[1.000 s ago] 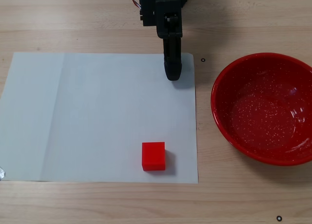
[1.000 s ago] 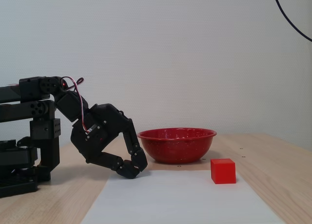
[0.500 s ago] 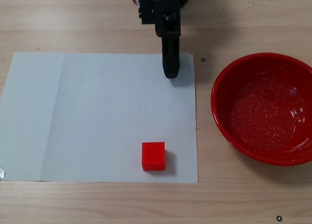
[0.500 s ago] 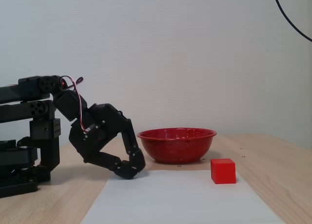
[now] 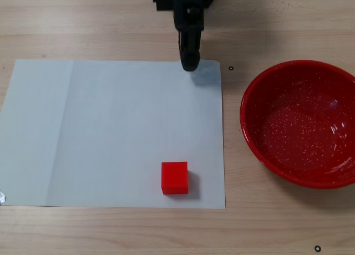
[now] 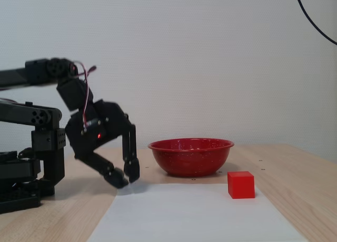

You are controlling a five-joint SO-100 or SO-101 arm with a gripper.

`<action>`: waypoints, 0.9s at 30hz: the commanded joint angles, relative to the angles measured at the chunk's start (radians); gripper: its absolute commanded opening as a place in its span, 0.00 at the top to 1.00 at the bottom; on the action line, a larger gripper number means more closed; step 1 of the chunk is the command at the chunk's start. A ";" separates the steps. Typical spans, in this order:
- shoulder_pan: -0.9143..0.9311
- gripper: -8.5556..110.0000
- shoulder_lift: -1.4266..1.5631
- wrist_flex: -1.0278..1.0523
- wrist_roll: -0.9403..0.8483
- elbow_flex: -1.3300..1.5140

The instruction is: Grasp the red cube and put it in the red bowl.

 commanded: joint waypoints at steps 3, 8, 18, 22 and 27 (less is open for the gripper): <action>-0.031 0.93 -0.100 0.058 0.057 -0.221; -0.064 0.93 -0.221 0.104 0.075 -0.357; -0.098 0.92 -0.583 0.161 0.060 -0.681; -0.104 0.91 -0.764 0.179 0.063 -0.842; -0.104 0.91 -0.936 0.158 0.074 -1.008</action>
